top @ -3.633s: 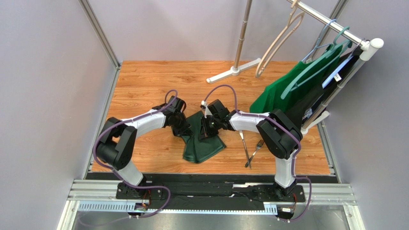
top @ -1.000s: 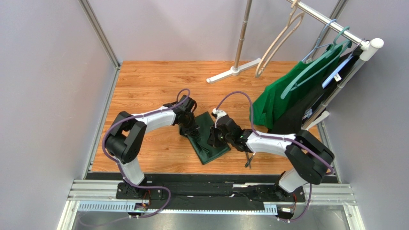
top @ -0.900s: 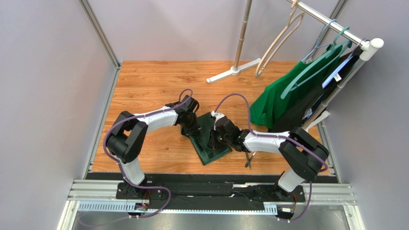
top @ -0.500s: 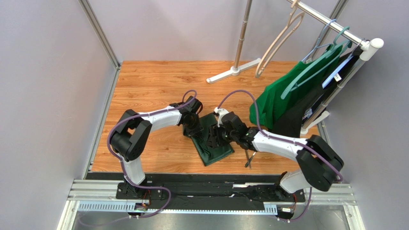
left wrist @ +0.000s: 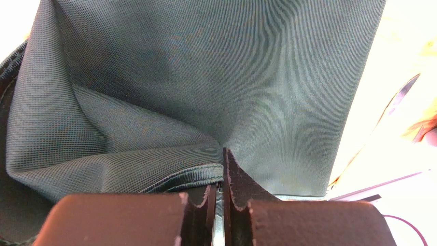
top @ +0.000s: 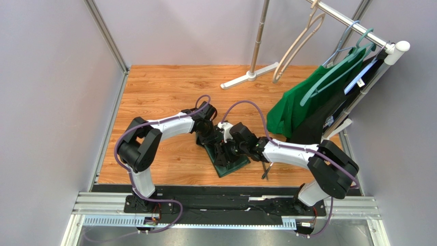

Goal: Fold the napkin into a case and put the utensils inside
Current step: Fold the lower triangle-folded napkin at the center of the board.

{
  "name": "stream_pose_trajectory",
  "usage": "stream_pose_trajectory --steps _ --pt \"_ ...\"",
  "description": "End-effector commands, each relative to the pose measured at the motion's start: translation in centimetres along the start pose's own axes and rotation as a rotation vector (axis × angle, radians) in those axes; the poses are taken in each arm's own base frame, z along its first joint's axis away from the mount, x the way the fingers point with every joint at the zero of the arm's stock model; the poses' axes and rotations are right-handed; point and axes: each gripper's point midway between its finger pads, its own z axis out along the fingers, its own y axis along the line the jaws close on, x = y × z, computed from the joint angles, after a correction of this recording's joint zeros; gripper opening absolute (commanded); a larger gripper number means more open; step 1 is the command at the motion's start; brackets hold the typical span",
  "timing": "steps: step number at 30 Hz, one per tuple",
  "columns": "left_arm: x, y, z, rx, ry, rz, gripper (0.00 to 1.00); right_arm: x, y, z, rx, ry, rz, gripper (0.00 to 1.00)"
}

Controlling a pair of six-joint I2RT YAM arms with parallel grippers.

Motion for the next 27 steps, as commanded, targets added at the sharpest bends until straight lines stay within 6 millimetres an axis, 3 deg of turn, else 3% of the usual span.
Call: stream_pose_trajectory --steps 1,7,9,11,14,22,27 --pt "-0.6 -1.4 -0.8 0.034 -0.013 0.003 0.06 -1.0 -1.0 0.5 0.052 -0.032 -0.03 0.63" --pt "-0.6 -1.6 -0.9 0.044 -0.006 0.005 0.06 -0.4 -2.1 0.7 0.106 -0.025 -0.001 0.39" --pt "-0.6 -1.8 -1.0 0.05 -0.009 0.007 0.06 -0.2 -2.5 0.7 0.127 -0.024 0.017 0.18" --pt "-0.7 -1.8 -1.2 0.053 -0.013 0.013 0.08 0.4 -2.7 0.7 0.135 -0.017 0.033 0.14" --pt "-0.7 -2.1 -1.7 0.068 -0.018 0.02 0.15 1.3 -3.2 0.8 0.145 -0.002 0.06 0.0" --pt "-1.3 -2.0 -3.8 0.059 -0.068 0.077 0.37 2.4 -2.1 0.4 0.106 0.012 0.204 0.0" --pt "-1.0 -2.2 -5.3 0.068 -0.057 0.147 0.42 2.7 -1.3 0.2 0.065 0.013 0.287 0.0"
